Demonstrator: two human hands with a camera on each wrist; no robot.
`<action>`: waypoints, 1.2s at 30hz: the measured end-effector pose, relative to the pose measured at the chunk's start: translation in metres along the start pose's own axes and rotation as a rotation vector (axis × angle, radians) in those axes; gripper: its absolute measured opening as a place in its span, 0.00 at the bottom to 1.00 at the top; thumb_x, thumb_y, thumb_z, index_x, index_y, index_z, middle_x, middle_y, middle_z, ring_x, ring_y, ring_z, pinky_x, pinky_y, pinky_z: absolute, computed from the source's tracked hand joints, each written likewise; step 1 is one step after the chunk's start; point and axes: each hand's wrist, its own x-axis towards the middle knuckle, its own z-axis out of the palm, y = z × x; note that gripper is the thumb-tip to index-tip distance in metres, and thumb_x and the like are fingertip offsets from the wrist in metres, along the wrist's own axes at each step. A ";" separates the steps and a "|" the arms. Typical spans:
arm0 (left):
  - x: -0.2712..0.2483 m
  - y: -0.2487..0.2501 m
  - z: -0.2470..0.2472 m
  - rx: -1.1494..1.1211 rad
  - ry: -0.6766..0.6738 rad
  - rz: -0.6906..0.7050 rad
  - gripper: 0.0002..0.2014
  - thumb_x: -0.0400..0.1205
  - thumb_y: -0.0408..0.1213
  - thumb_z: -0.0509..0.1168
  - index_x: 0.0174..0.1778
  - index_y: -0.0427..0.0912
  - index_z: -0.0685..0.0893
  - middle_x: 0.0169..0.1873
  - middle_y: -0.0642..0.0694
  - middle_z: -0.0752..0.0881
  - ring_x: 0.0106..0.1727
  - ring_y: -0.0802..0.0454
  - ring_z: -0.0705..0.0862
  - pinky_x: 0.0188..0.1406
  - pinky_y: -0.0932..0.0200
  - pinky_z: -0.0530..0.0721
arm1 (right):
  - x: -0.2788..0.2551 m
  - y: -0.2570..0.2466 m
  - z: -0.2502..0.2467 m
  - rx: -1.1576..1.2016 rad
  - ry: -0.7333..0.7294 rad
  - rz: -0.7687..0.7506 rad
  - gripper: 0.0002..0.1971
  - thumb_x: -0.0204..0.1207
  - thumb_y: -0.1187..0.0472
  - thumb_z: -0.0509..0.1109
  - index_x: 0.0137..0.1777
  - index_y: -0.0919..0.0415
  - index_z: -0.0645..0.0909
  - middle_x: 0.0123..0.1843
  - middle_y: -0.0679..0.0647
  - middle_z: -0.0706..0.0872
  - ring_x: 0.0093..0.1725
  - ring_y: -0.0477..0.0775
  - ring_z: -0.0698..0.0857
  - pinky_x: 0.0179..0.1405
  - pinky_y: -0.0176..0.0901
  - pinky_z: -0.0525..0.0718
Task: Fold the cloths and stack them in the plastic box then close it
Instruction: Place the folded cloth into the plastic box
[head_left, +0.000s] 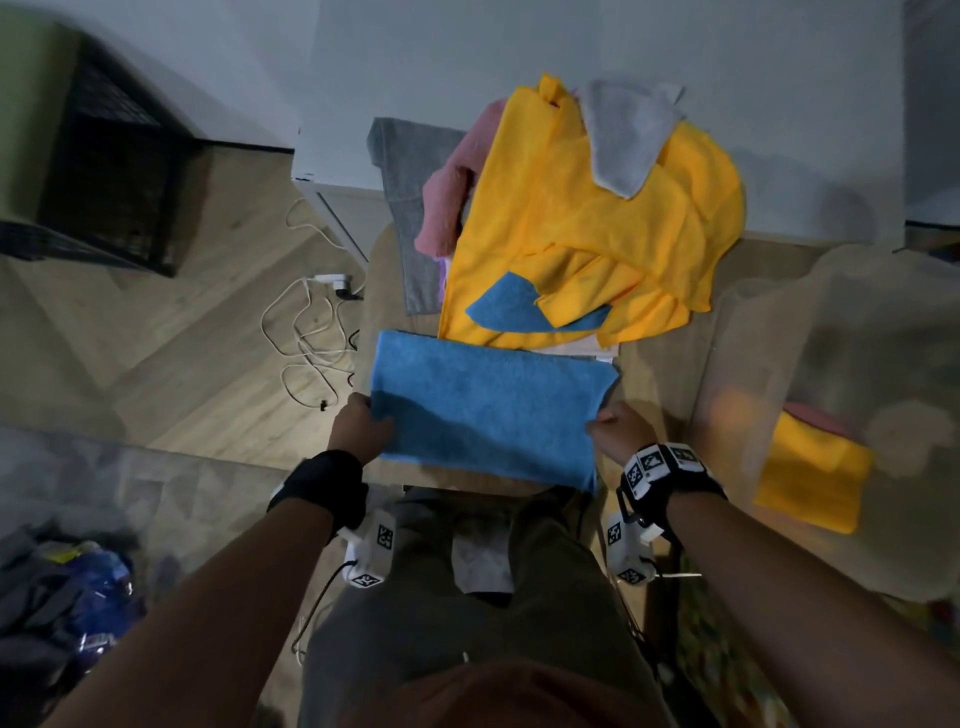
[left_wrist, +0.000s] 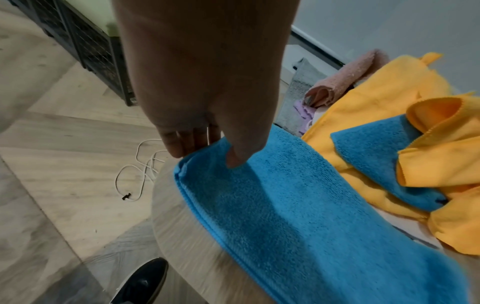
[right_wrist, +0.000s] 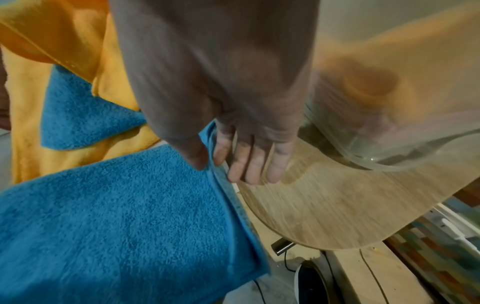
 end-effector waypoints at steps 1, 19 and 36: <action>0.001 0.002 0.002 -0.010 0.013 0.005 0.21 0.81 0.36 0.65 0.68 0.31 0.73 0.64 0.32 0.81 0.63 0.34 0.80 0.49 0.53 0.73 | -0.003 0.000 -0.001 0.021 0.033 -0.023 0.04 0.78 0.57 0.69 0.47 0.56 0.79 0.43 0.53 0.79 0.43 0.54 0.78 0.43 0.41 0.72; 0.002 -0.003 -0.007 -0.036 -0.021 0.059 0.21 0.82 0.34 0.63 0.72 0.36 0.71 0.61 0.31 0.82 0.61 0.33 0.81 0.47 0.51 0.73 | -0.046 -0.095 0.069 0.048 -0.070 -0.426 0.08 0.75 0.55 0.72 0.48 0.58 0.78 0.42 0.57 0.87 0.43 0.57 0.86 0.47 0.51 0.85; -0.016 0.018 -0.010 -0.180 0.008 0.264 0.34 0.69 0.49 0.62 0.74 0.51 0.71 0.44 0.42 0.85 0.45 0.43 0.83 0.42 0.56 0.73 | -0.023 -0.067 0.062 -0.119 -0.015 -0.505 0.15 0.76 0.63 0.72 0.63 0.59 0.81 0.64 0.56 0.76 0.61 0.58 0.80 0.64 0.53 0.80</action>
